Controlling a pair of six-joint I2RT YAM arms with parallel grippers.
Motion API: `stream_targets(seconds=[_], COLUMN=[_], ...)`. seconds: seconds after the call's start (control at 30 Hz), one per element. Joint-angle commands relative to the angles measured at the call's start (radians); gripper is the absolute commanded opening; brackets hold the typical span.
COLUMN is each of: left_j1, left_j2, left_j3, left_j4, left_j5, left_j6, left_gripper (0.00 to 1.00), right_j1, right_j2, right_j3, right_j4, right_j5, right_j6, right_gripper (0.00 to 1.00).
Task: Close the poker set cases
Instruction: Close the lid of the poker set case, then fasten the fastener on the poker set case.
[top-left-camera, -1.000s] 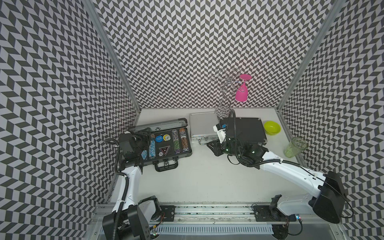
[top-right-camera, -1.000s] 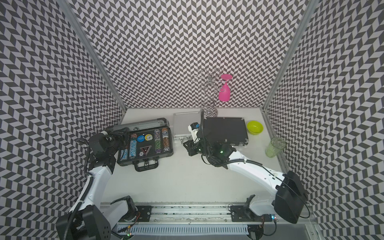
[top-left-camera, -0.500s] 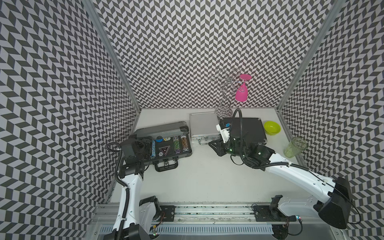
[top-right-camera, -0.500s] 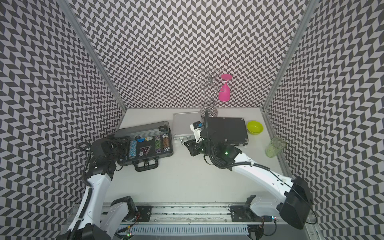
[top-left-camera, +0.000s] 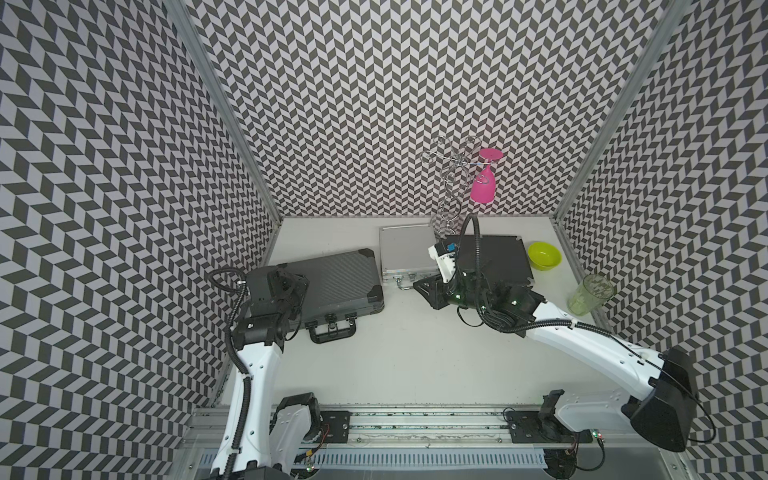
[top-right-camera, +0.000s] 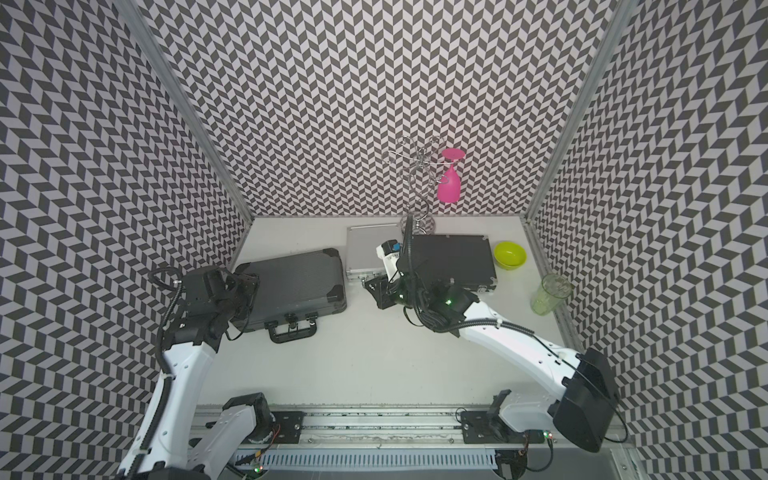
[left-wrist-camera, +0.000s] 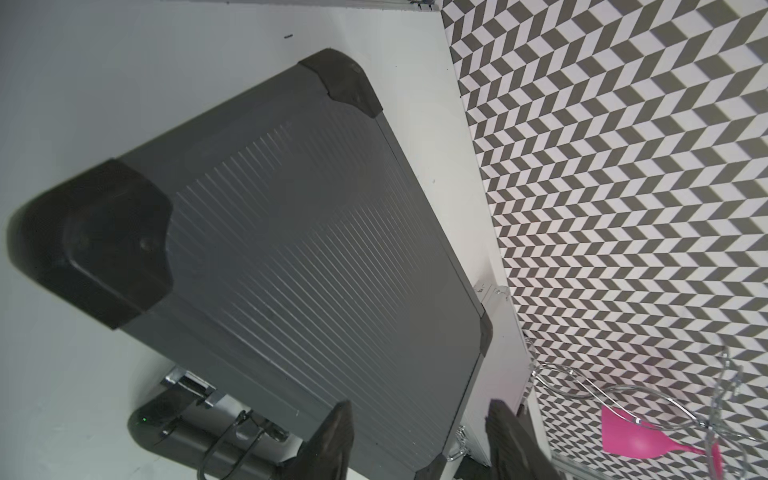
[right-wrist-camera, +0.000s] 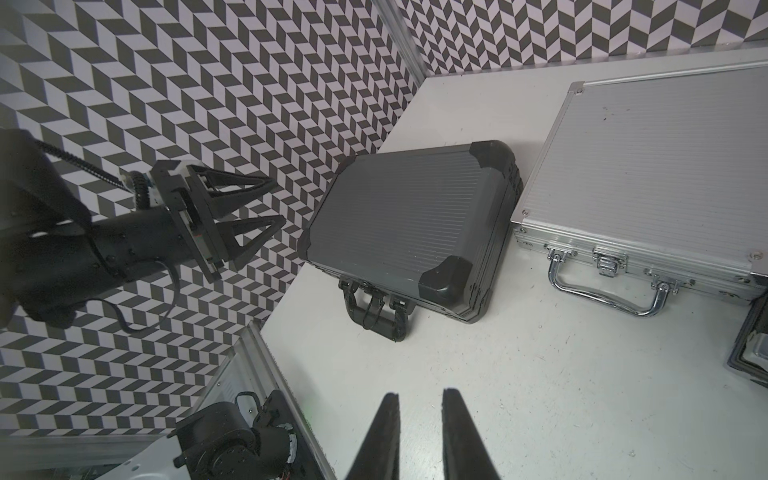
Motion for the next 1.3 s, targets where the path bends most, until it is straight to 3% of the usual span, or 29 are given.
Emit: stream_targets(seconds=[0.0,0.13,0.27,0.47,0.8,0.9,1.2,1.27], left_j1=[-0.005,0.000,-0.016,-0.139,-0.170,-0.229,-0.243,-0.241], left_j2=[0.105,0.236,0.375,0.579,0.573,0.559,0.622,0.645], left_j3=[0.082,0.160,0.249,0.406,0.437,0.440,0.372,0.380], left_j4=[-0.065,-0.100,-0.114,-0.260,-0.416,-0.450,-0.467,-0.469], left_j5=[-0.091,-0.194,-0.178,-0.205,-0.185,-0.210,-0.235,-0.222], left_j6=[0.239,0.424,0.557,0.623,0.705,0.702,0.701,0.705], left_gripper=[0.55,0.61,0.69,0.67,0.65,0.59,0.11,0.04], right_j1=[0.003,0.018,0.062,0.109,0.190,0.204,0.233,0.244], right_j2=[0.041,0.099,0.154,0.209,0.317,0.362,0.487,0.501], right_j3=[0.008,0.011,0.029,0.036,0.063,0.086,0.164,0.166], right_j4=[0.044,0.074,0.108,0.159,0.229,0.243,0.279,0.289], right_j5=[-0.024,-0.058,-0.083,-0.146,-0.167,-0.156,-0.162,-0.160], right_j6=[-0.001,-0.004,-0.016,0.015,0.051,0.072,0.123,0.136], right_gripper=[0.22,0.29,0.37,0.40,0.46,0.45,0.41,0.41])
